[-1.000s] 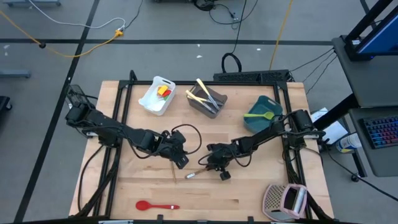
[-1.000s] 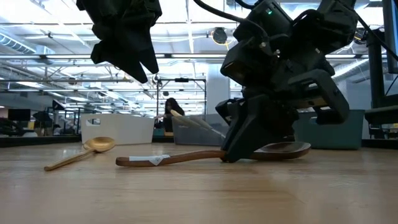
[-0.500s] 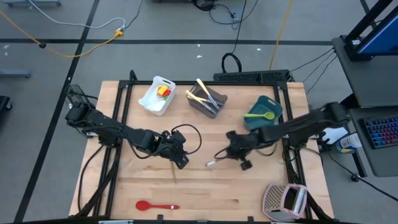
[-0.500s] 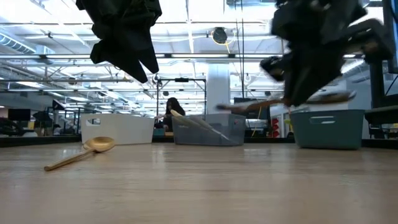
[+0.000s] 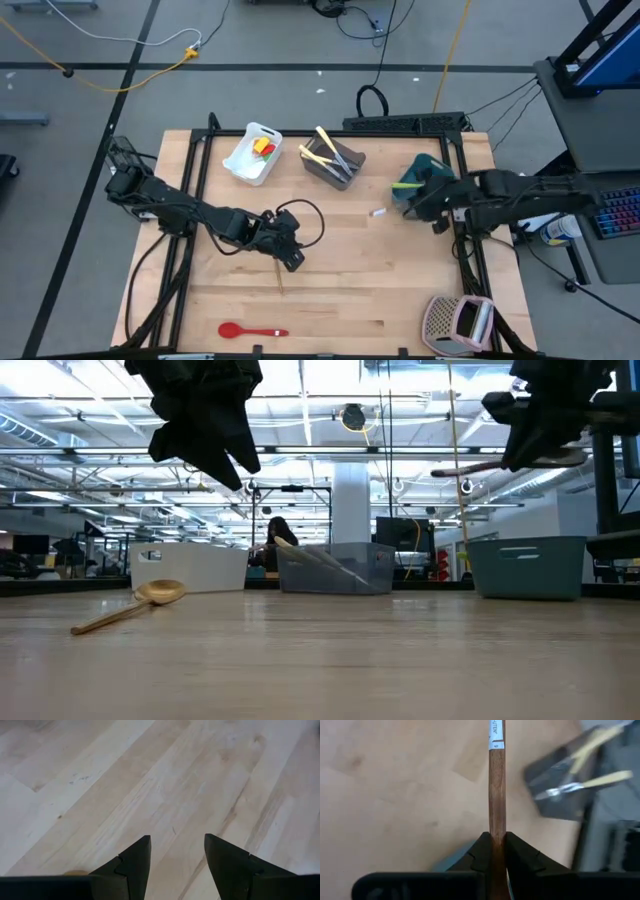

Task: Pick & Place Kitchen Items
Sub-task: Put the brown serving spoon into the blue bin

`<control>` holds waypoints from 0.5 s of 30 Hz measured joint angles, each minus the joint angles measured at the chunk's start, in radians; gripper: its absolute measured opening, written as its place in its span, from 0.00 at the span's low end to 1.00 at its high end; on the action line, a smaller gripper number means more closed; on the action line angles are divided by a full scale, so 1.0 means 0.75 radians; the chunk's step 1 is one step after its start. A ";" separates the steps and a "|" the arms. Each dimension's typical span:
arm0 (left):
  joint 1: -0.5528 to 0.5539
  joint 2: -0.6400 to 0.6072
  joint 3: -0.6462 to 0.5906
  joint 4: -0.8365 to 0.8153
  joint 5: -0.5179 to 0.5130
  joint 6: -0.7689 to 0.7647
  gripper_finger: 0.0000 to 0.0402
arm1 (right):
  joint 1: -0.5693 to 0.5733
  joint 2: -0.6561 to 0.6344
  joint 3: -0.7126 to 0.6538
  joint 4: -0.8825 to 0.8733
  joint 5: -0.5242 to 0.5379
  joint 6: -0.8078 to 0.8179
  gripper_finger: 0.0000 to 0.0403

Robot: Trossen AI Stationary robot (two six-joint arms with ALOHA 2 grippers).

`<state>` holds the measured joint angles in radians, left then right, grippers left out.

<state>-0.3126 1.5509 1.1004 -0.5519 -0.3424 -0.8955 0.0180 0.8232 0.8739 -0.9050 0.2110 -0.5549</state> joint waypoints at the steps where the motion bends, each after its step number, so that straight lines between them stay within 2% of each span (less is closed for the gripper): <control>1: 0.000 0.000 0.000 0.011 0.000 0.000 0.48 | -0.041 -0.029 0.000 0.008 -0.004 -0.045 0.07; 8: 0.000 0.000 0.000 0.065 0.000 0.057 0.48 | -0.339 -0.079 -0.021 0.025 -0.158 -0.250 0.07; 11: 0.000 0.000 0.000 0.066 0.000 0.079 0.48 | -0.466 -0.078 -0.098 0.046 -0.222 -0.327 0.07; 15: 0.000 0.000 0.000 0.066 0.001 0.085 0.48 | -0.606 -0.078 -0.221 0.119 -0.217 -0.451 0.07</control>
<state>-0.3126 1.5509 1.1004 -0.5026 -0.3419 -0.8317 -0.4367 0.7645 0.7085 -0.8155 0.0482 -0.8934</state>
